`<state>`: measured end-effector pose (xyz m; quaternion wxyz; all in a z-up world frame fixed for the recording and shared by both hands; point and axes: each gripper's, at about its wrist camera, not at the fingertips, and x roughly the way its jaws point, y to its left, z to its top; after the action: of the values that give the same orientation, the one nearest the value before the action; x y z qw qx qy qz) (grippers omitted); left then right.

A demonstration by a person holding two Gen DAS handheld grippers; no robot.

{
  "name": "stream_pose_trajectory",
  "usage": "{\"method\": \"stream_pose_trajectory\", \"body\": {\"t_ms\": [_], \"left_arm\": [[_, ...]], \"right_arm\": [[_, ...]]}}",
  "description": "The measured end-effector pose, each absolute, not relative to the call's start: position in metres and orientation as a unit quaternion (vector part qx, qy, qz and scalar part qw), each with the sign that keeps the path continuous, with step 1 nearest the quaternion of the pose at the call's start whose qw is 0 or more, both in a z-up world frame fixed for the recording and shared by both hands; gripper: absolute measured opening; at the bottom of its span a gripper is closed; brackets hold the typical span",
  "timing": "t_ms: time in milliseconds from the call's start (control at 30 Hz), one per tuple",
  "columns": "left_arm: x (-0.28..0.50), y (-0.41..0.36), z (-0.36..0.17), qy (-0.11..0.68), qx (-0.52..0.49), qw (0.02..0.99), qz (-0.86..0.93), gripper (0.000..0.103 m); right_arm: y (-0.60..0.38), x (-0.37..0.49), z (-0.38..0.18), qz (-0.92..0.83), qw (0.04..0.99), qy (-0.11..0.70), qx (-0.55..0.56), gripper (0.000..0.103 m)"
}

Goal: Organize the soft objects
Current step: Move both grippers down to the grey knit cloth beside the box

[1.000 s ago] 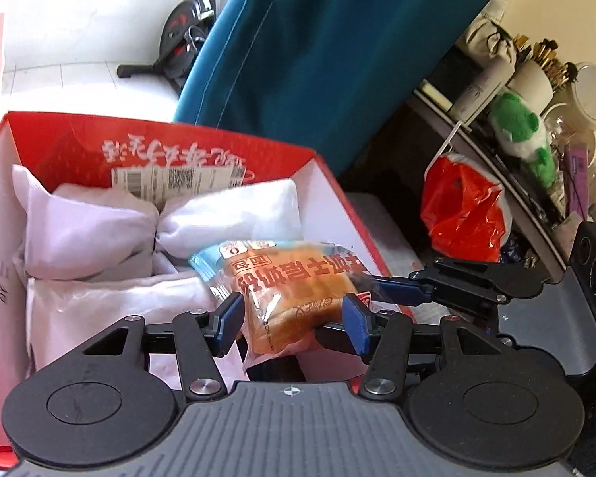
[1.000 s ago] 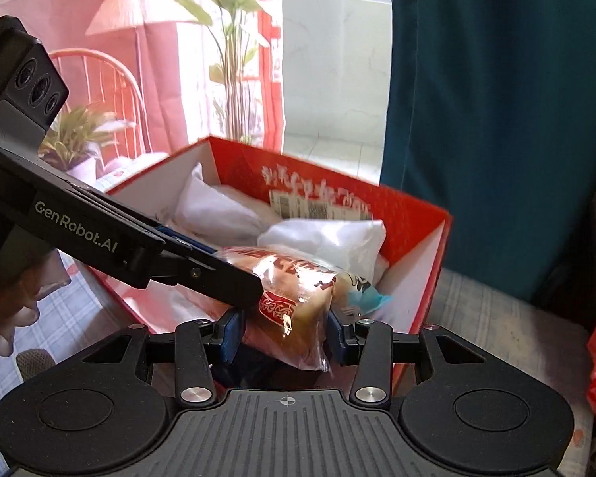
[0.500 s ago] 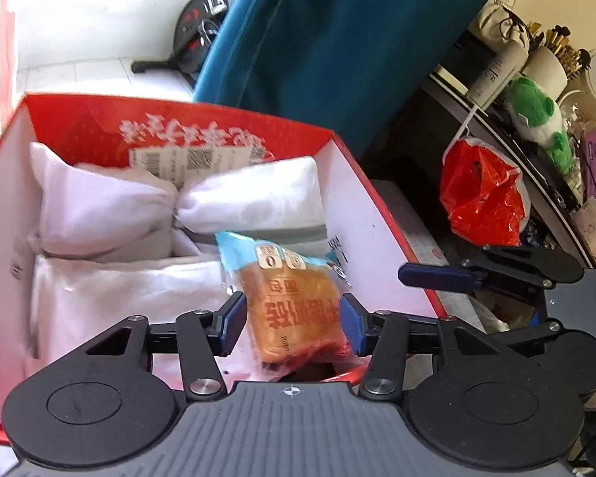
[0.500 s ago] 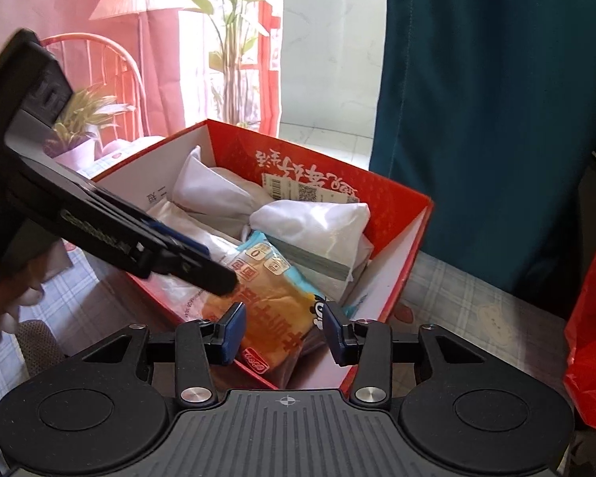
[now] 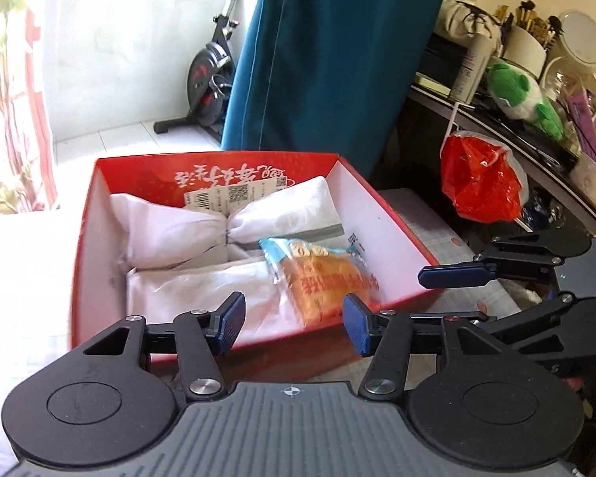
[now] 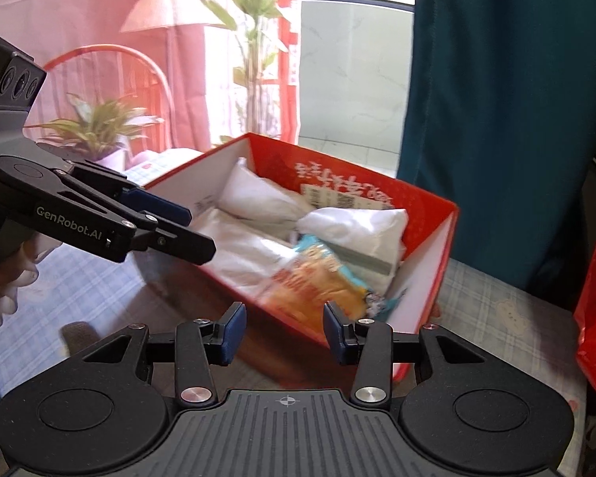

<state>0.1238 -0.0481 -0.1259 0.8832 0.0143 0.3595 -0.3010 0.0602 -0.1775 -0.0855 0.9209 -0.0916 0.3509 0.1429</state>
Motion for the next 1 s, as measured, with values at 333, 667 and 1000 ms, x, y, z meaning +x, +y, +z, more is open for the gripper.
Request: {"method": "stream_pose_trajectory", "body": {"t_ms": [333, 667, 1000], "left_arm": [[0.067, 0.0, -0.149, 0.367, 0.006, 0.889, -0.272, 0.067], [0.041, 0.022, -0.195, 0.39, -0.004, 0.892, -0.228, 0.071], [0.03, 0.023, -0.227, 0.415, -0.036, 0.88, -0.226, 0.071]], "right_arm": [[-0.163, 0.006, -0.119, 0.161, 0.906, 0.385, -0.066, 0.041], [-0.167, -0.039, -0.159, 0.127, 0.907, 0.4, -0.046, 0.049], [-0.161, -0.065, -0.186, 0.101, 0.912, 0.388, -0.084, 0.056]]}}
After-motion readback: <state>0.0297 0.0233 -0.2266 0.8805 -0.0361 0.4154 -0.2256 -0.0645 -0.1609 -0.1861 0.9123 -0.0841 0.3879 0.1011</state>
